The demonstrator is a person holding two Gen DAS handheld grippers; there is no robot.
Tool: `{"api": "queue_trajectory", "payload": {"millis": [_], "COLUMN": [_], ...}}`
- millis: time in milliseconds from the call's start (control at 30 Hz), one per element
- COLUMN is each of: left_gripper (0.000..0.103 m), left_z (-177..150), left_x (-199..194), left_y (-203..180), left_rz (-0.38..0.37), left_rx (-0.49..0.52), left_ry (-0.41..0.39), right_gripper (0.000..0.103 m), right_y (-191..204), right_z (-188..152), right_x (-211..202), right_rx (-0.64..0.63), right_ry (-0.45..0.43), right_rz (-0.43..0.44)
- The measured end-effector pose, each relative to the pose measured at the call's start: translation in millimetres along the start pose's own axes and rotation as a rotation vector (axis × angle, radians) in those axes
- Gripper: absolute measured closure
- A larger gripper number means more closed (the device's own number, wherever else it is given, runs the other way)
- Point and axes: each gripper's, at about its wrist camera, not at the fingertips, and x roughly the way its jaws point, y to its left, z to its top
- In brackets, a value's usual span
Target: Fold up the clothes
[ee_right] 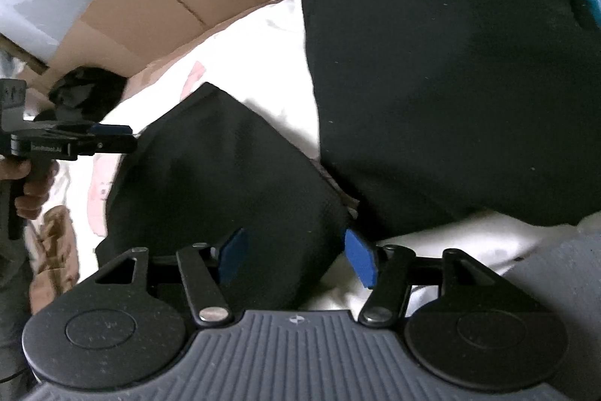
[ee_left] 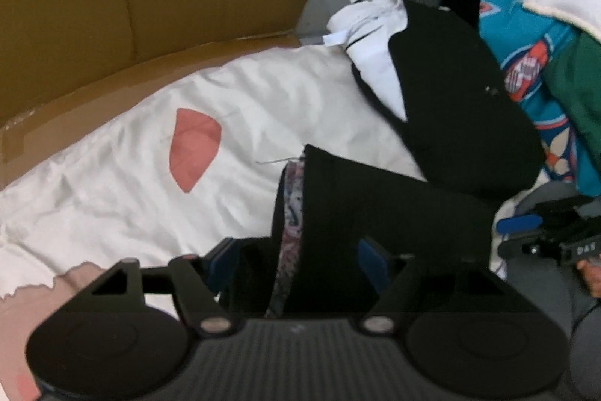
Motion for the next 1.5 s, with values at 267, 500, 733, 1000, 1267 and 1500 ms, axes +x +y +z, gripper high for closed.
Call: {"api": "queue_trajectory", "payload": {"millis": [267, 500, 733, 1000, 1267, 1500], "left_gripper": [0.021, 0.020, 0.016, 0.007, 0.013, 0.051], "left_z": [-11, -21, -26, -26, -27, -19], "left_x": [23, 34, 49, 64, 69, 59], "left_y": [5, 29, 45, 57, 64, 59], "left_rz": [0.018, -0.064, -0.164, -0.214, -0.269, -0.264], "left_rx": [0.062, -0.043, -0.068, -0.089, -0.072, -0.069], "left_ry": [0.019, 0.001, 0.008, 0.045, 0.011, 0.026], "right_gripper": [0.031, 0.029, 0.029, 0.029, 0.029, 0.030], "right_y": [-6, -10, -15, -14, -13, -14], "right_z": [1, 0, 2, 2, 3, 1], "right_x": [15, 26, 31, 42, 49, 45], "right_rx": [0.053, 0.071, 0.107, 0.115, 0.128, 0.147], "right_ry": [0.052, 0.091, 0.115, 0.141, 0.111, 0.078], "right_rz": [-0.013, -0.007, -0.019, 0.015, 0.021, 0.021]}}
